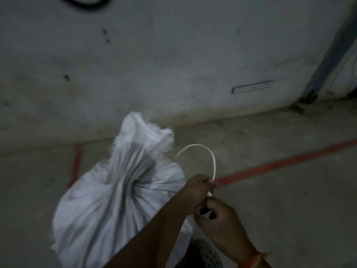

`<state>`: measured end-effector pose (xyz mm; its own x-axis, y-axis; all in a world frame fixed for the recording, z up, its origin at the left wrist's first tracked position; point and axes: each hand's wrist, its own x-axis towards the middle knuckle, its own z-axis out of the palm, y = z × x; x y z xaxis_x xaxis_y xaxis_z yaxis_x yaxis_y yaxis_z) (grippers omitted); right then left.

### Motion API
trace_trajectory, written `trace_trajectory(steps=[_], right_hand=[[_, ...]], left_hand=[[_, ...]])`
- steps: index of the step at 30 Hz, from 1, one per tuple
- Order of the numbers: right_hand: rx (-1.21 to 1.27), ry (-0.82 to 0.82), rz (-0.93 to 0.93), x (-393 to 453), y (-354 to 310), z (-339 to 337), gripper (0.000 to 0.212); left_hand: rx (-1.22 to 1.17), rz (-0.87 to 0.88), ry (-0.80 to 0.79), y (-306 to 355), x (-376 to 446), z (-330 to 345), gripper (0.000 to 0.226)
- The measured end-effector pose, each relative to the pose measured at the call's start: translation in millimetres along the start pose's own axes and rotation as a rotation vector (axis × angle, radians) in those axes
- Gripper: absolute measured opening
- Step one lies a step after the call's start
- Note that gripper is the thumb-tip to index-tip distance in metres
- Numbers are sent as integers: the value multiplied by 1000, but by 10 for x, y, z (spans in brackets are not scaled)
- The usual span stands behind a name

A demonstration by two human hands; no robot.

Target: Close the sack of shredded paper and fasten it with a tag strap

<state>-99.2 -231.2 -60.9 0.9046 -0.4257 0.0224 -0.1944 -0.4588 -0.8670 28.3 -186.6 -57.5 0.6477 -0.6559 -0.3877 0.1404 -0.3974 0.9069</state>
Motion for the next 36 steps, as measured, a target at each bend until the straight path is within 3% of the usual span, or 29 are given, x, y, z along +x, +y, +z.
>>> trace_trajectory(steps=[3, 6, 8, 11, 14, 17, 19, 20, 22, 24, 26, 29, 32, 34, 36], right_hand=[[112, -31, -39, 58, -384, 76, 17], [351, 274, 9, 205, -594, 132, 12], [468, 354, 106, 370, -650, 234, 2], [580, 206, 239, 619, -667, 549, 30], [609, 298, 259, 796, -612, 859, 37], [668, 438, 305, 876, -566, 1010, 35], [727, 506, 355, 943, -510, 1059, 32], [761, 541, 405, 1004, -457, 1077, 31], [874, 598, 541, 1101, -396, 1120, 28], [968, 623, 653, 1178, -304, 1169, 26], [968, 593, 687, 1210, -227, 1228, 24], [898, 582, 672, 1228, -184, 1297, 19], [965, 619, 667, 1291, -61, 1310, 30], [959, 575, 664, 1336, -11, 1300, 30], [938, 648, 715, 1390, 74, 1299, 28]], left_hand=[[-72, 47, 105, 140, -311, -334, 30], [-195, 80, 215, 190, -551, -638, 29], [-121, 106, 227, 172, -633, -739, 30], [216, 198, 245, 58, -607, -792, 30], [481, 320, 296, -41, -539, -853, 35], [420, 287, 295, -158, -504, -947, 36], [385, 275, 561, -273, -493, -1074, 37], [447, 279, 783, -365, -470, -1169, 43], [606, 158, 1099, -537, -400, -1402, 82], [646, -20, 1091, -634, -287, -1629, 125], [708, -98, 955, -697, -129, -1757, 143], [720, -123, 861, -713, 70, -1848, 135], [610, -157, 840, -709, 141, -1979, 93], [492, -167, 848, -717, 118, -2006, 78], [331, -86, 925, -751, 96, -2017, 65]])
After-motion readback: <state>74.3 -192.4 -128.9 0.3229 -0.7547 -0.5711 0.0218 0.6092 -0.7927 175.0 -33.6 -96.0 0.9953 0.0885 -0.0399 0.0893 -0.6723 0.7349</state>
